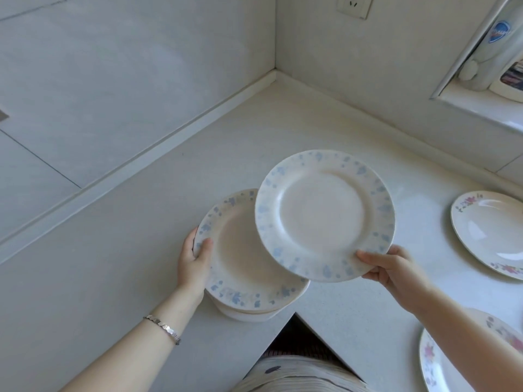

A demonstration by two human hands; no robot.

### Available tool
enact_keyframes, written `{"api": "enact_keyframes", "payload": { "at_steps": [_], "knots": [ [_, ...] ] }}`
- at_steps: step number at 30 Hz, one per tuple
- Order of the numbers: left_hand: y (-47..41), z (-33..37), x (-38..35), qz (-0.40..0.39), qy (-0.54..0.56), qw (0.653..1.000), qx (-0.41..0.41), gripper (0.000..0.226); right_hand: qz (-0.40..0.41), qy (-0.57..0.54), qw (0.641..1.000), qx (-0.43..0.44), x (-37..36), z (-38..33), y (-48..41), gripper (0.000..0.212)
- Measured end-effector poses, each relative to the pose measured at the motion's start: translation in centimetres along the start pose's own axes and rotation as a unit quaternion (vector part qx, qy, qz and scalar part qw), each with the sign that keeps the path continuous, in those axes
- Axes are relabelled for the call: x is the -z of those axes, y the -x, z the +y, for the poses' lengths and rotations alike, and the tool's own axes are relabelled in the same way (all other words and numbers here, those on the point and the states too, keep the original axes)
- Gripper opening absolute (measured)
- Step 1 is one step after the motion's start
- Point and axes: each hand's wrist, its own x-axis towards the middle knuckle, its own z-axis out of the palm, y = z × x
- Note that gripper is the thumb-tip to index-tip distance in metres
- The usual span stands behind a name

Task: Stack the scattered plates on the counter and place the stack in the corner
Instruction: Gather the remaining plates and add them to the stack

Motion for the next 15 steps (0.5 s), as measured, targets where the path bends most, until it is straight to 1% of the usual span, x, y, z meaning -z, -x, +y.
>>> {"api": "enact_keyframes", "payload": {
  "at_steps": [1,2,3,6,7,8,12,13,15],
  "knots": [
    [-0.1,0.0,0.0,0.000,0.004,1.000,0.000,0.030,-0.007,0.022,1.000,-0.003,-0.5,0.3,0.0,0.066],
    [-0.2,-0.1,0.0,0.000,0.007,1.000,0.001,0.030,-0.018,0.038,0.999,-0.003,-0.9,0.6,-0.1,0.069],
    [-0.2,-0.2,0.0,-0.001,0.011,1.000,0.003,0.030,-0.024,0.053,0.998,-0.006,-1.4,0.9,-0.2,0.063],
    [-0.3,-0.2,0.0,0.002,0.009,1.000,0.015,0.036,-0.045,0.067,0.996,-0.028,-2.9,1.1,-0.6,0.017],
    [-0.3,-0.3,0.0,0.002,0.005,1.000,0.018,0.037,-0.047,0.069,0.996,-0.038,-3.3,1.2,-0.8,0.009],
    [-0.3,-0.3,0.0,0.004,0.002,1.000,0.018,0.038,-0.047,0.072,0.995,-0.049,-3.7,1.3,-1.0,0.006],
    [-0.5,-0.5,0.0,0.022,-0.028,0.999,0.020,0.039,-0.059,0.093,0.991,-0.071,-5.0,0.9,-1.8,0.011],
    [-0.5,-0.5,0.0,0.024,-0.036,0.999,0.024,0.039,-0.055,0.118,0.989,-0.068,-5.5,0.8,-1.9,0.012],
    [-0.7,-0.4,0.0,0.028,-0.033,0.998,0.036,0.038,-0.036,0.219,0.973,-0.056,-6.4,0.5,-2.1,0.017]
  ]
}}
